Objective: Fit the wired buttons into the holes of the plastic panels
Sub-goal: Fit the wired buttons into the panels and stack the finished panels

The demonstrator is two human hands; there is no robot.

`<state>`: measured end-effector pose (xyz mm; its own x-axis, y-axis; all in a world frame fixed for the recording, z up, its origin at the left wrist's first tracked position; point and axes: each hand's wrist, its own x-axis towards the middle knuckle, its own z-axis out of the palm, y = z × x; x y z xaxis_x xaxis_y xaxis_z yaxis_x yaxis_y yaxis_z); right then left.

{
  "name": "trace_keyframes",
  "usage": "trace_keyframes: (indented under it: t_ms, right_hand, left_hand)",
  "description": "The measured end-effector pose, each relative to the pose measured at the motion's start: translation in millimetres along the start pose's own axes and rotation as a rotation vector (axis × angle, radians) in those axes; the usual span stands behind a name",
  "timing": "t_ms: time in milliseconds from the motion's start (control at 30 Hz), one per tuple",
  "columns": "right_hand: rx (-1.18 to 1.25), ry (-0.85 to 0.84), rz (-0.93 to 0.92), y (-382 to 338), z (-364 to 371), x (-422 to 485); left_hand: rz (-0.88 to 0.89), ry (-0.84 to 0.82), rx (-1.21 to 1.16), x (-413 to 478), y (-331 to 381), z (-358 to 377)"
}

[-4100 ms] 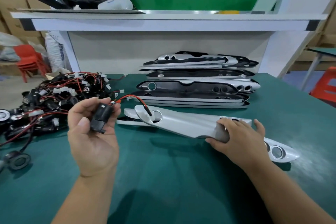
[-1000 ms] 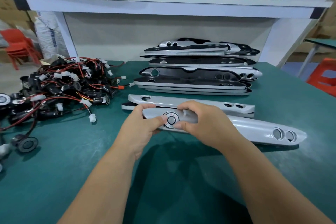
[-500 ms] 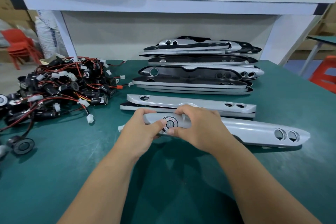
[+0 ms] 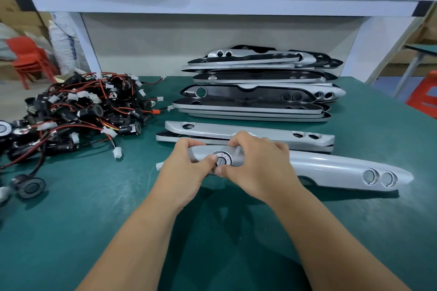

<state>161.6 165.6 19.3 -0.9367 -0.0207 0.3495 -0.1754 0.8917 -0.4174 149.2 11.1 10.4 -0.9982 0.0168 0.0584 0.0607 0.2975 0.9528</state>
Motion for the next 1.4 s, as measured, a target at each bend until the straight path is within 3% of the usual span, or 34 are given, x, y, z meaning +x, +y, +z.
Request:
trace_keyframes:
  t_ms: [300,733,1033,1400]
  right_hand:
    - [-0.096,0.116,-0.077,1.3,1.0,-6.4]
    - [-0.070,0.022,-0.120,2.7,-2.0,-5.6]
    - [-0.075,-0.037,-0.096,7.2,-6.7,-4.7]
    - [-0.002,0.010,-0.029,6.4,-3.9,-2.2]
  left_hand:
    - [0.054,0.001,-0.012,-1.0,-0.3,2.5]
    - [0.013,0.008,-0.268,-4.9,2.4,2.5]
    - [0.010,-0.007,-0.195,-7.4,3.9,5.4]
    - [0.017,0.004,-0.209,-5.4,1.8,9.5]
